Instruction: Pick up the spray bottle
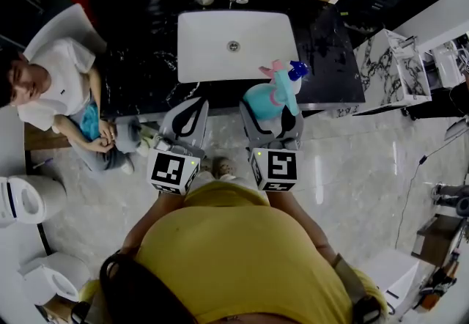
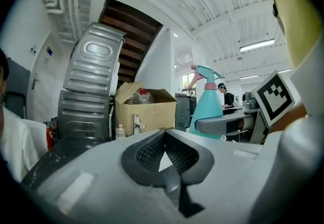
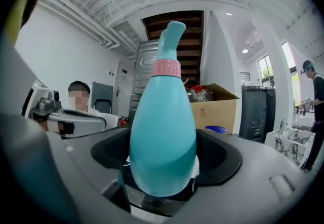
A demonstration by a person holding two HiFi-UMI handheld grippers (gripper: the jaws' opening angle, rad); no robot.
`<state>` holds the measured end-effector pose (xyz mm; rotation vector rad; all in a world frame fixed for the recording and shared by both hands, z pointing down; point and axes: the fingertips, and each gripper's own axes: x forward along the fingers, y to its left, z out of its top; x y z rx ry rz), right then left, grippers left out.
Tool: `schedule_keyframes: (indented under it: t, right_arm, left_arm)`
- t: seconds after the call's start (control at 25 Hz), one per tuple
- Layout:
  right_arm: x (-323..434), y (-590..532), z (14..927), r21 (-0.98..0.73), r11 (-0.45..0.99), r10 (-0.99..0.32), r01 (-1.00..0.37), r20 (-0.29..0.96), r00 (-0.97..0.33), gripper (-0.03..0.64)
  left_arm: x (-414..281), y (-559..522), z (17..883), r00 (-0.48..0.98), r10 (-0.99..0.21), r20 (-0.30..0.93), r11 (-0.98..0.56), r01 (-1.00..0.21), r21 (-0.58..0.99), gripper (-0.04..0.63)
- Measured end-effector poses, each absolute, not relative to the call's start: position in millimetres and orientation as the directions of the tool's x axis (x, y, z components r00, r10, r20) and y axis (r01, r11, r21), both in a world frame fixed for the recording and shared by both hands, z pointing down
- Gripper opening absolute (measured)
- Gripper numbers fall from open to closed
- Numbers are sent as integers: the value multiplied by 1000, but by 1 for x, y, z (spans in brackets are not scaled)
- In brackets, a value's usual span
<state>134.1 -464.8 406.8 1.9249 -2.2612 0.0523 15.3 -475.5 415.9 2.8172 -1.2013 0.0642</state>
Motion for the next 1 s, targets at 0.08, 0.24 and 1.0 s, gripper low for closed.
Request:
schedule_keyframes:
  t: [0.08, 0.24, 1.0]
  right_arm:
    - [137, -463, 407, 84, 155, -979, -984, 145, -142, 382]
    - [135, -464, 412, 74, 166, -976, -983, 154, -153, 382]
    - [123, -467, 416, 70, 202, -969, -977, 159, -189, 382]
  left_arm:
    - [15, -474, 415, 688, -722, 68, -686, -726, 48, 5]
    - [13, -471, 414, 684, -727, 68, -682, -730, 43, 5]
    - [14, -470, 410, 698, -714, 52, -697, -716, 42, 5]
